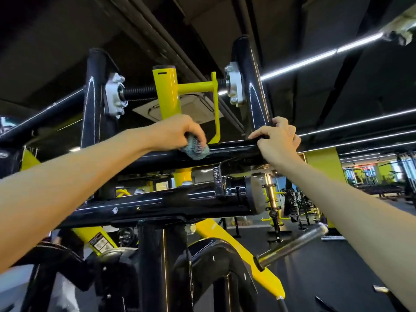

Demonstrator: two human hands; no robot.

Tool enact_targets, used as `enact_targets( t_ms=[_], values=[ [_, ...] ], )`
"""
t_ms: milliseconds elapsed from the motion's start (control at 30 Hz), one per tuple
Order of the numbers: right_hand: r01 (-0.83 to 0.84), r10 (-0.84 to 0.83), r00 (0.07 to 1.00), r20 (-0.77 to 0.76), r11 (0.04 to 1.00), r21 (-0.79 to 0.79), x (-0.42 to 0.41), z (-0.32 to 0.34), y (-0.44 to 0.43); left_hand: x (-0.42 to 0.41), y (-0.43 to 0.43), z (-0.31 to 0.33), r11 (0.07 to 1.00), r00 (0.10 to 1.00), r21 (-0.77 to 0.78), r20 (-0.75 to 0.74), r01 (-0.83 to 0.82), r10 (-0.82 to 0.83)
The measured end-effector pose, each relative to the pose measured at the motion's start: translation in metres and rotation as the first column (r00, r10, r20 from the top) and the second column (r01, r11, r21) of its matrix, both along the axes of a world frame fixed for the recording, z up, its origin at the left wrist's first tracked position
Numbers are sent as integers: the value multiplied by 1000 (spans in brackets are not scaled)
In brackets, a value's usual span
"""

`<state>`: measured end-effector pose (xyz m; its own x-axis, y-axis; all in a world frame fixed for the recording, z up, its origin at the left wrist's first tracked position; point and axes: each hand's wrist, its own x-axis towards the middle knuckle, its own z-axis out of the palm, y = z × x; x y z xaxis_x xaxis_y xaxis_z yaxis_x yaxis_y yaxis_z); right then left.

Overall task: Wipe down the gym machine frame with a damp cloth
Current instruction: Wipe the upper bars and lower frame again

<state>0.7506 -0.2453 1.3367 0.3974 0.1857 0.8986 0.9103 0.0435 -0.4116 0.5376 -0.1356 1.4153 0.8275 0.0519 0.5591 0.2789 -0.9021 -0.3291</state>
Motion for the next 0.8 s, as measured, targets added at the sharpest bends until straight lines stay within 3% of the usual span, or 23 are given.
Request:
enact_targets(
  t_ms=[67, 167, 333, 467, 533, 700, 800],
  values=[
    [-46, 46, 999, -4, 999, 9, 3, -1, -3, -15, 5, -2, 1000, 1000, 0, 27, -6, 6],
    [-104, 104, 994, -16, 994, 16, 9, -3, -2, 30, -20, -5, 995, 997, 84, 42, 60, -64],
    [-348, 367, 926, -86, 921, 177, 13, -1, -17, 89, -56, -14, 942, 993, 322, -93, 97, -71],
    [-400, 438, 887, -149, 887, 230, 19, 5, -24, 56, -39, -4, 965, 995, 255, -95, 52, -28],
    [-416, 471, 863, -182, 868, 272, 23, 5, -26, 69, -48, -2, 954, 996, 296, -85, 47, -23],
    [-484, 571, 797, -199, 800, 354, 25, 3, -30, 101, -58, -6, 962, 988, 229, 13, 147, -154],
    [-489, 550, 814, -184, 822, 293, 26, 3, -26, 69, -21, 8, 984, 993, 155, 93, -90, 77]
  ],
)
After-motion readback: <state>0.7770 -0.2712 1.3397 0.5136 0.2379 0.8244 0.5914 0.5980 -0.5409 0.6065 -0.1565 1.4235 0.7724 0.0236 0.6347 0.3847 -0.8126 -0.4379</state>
